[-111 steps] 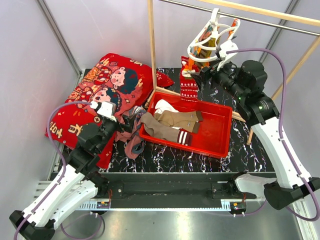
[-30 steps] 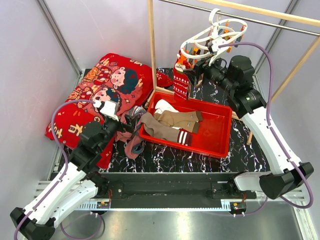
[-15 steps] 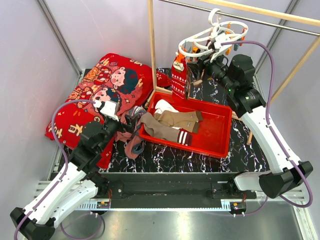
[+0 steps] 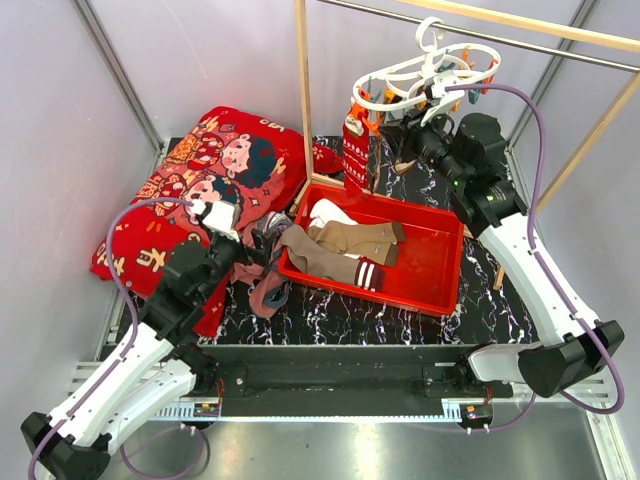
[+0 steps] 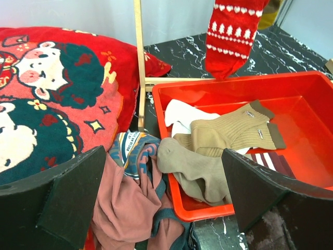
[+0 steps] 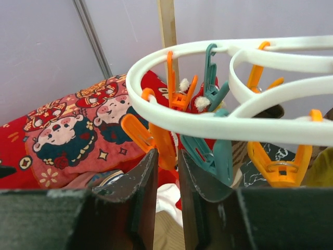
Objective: Clip the socks to the hanger
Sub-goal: Open the clamp at the hanger.
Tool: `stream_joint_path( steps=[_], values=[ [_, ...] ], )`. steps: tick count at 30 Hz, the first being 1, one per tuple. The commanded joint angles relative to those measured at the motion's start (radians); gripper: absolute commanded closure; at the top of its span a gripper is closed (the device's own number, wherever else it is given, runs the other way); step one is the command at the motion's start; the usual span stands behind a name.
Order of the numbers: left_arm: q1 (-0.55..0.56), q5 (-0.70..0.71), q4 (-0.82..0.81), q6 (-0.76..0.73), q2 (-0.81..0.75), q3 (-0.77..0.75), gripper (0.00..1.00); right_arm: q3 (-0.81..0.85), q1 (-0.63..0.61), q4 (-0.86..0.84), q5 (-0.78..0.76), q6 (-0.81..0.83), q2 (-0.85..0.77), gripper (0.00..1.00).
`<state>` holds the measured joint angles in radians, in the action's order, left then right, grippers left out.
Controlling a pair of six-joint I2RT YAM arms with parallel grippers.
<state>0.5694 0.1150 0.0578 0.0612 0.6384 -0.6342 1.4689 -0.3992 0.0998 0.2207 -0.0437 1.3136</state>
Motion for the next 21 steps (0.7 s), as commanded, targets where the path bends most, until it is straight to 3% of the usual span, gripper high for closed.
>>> stream_joint_path(
  steps=[1,3,5,11,21],
  values=[
    [0.003,-0.040,-0.044,0.008,0.018,-0.042,0.01,-0.016,-0.003,-0.077,-0.020,-0.050,-0.034,0.71],
    [0.009,-0.052,-0.053,0.009,0.036,-0.056,0.01,-0.024,-0.003,-0.090,-0.014,-0.053,-0.036,0.68],
    [0.015,-0.069,-0.055,0.009,0.055,-0.073,0.01,-0.035,-0.001,-0.132,-0.012,-0.056,-0.036,0.55],
    [0.035,-0.077,-0.099,0.006,0.110,-0.107,0.01,-0.038,-0.001,-0.202,0.032,-0.071,-0.033,0.41],
    [0.087,-0.064,-0.182,-0.012,0.225,-0.183,0.01,-0.058,-0.001,-0.290,-0.001,-0.105,-0.027,0.40]
  ],
)
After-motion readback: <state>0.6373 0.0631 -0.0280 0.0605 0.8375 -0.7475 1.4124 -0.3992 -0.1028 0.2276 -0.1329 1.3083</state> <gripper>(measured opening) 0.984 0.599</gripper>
